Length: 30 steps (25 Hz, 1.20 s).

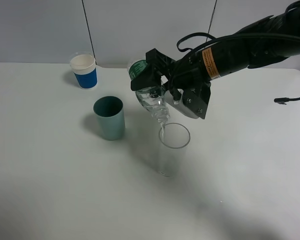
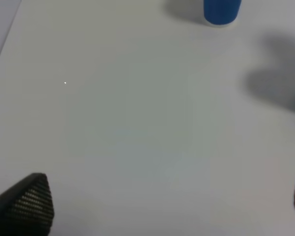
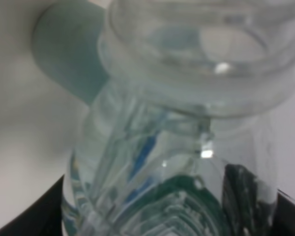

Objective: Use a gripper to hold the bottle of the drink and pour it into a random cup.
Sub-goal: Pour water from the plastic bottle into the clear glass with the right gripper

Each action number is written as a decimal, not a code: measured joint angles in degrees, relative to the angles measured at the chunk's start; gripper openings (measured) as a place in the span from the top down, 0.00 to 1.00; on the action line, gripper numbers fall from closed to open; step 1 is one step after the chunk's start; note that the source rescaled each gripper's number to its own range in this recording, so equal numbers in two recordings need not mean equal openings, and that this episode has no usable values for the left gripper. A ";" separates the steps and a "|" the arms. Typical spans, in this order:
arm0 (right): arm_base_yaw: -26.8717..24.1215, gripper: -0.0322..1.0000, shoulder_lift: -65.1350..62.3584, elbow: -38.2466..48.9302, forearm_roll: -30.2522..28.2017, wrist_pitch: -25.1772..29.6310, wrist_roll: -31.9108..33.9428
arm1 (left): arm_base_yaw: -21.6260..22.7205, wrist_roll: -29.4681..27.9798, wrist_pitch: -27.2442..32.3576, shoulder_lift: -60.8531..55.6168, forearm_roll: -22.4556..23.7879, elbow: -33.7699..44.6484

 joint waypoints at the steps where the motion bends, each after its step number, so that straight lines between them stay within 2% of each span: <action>1: 0.00 0.94 0.00 0.00 0.00 -0.07 0.00 | 0.00 0.00 0.00 0.00 0.00 0.00; 30: 0.00 0.94 0.00 0.00 0.00 -1.30 -5.79 | 0.00 0.00 0.00 0.00 0.00 0.00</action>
